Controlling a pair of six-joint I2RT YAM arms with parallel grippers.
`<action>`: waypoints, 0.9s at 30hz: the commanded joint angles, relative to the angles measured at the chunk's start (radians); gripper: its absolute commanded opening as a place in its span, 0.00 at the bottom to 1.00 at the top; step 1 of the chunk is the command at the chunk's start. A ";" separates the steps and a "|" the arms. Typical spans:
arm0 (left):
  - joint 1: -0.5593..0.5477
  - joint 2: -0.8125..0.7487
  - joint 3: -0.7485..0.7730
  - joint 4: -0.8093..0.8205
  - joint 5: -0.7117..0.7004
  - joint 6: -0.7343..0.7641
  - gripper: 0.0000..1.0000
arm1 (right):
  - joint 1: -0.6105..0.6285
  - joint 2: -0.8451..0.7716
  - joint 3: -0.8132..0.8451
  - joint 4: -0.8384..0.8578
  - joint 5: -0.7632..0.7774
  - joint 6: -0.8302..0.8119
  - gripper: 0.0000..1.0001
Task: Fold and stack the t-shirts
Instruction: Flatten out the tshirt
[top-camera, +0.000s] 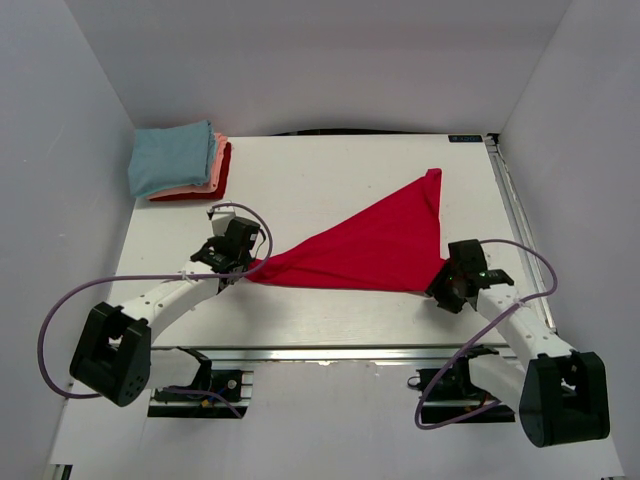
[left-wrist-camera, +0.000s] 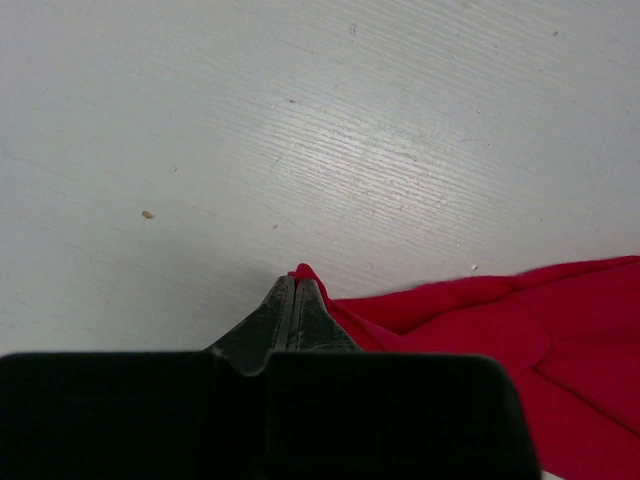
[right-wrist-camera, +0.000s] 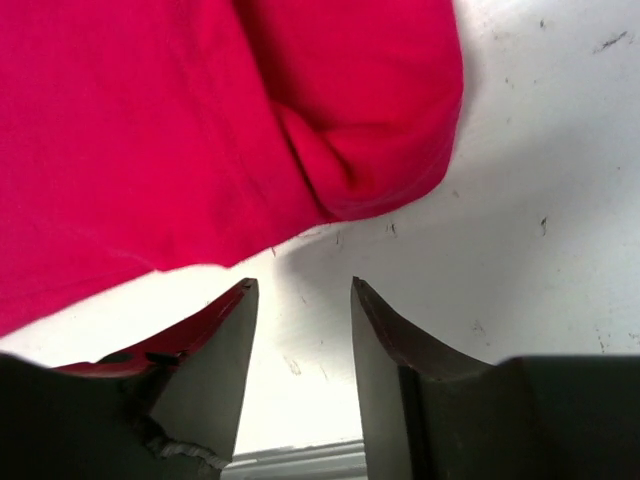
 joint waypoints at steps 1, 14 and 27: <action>-0.005 -0.035 -0.011 0.024 0.005 -0.007 0.00 | 0.006 0.017 0.004 0.074 0.049 0.030 0.50; -0.005 -0.035 -0.021 0.028 0.005 -0.007 0.00 | 0.008 0.052 0.036 0.129 0.084 0.005 0.52; -0.005 -0.031 -0.014 0.027 0.004 -0.002 0.00 | 0.010 0.094 0.048 0.199 0.057 -0.019 0.46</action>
